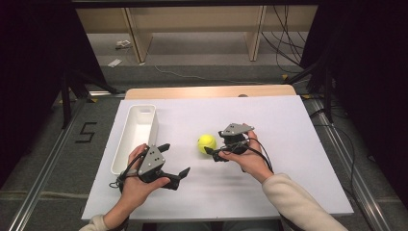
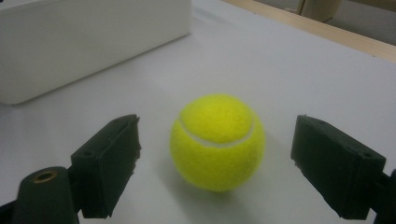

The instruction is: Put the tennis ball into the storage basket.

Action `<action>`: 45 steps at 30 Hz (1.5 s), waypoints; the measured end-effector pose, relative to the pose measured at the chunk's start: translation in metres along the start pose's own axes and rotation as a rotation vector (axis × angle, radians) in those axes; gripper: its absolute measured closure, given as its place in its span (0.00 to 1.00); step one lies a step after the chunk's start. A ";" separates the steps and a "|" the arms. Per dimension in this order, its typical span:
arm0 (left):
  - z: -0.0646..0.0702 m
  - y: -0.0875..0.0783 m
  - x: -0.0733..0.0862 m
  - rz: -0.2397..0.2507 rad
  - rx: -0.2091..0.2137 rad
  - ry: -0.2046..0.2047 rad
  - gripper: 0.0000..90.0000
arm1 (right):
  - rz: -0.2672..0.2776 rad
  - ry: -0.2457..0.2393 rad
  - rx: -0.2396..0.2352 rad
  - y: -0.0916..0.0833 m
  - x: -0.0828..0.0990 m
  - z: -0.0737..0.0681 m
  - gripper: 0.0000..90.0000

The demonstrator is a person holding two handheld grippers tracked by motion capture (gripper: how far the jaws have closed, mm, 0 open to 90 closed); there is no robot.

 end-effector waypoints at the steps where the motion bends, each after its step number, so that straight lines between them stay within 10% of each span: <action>1: 0.000 0.000 0.000 0.001 0.000 -0.001 0.00 | -0.003 0.001 -0.002 0.001 0.000 0.000 0.18; 45: 0.001 -0.001 0.000 0.001 0.004 -0.003 0.00 | -0.079 -0.007 0.008 0.045 0.009 0.002 0.18</action>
Point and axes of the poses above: each handheld gripper's, and its own axes: y roughly forward along the jaws, x roughly out of its underside, z roughly to its right, the point moved 9 cm from there along y, roughly forward along the jaws, and after that the axes turned 3 degrees about z, right-handed, at the moved point
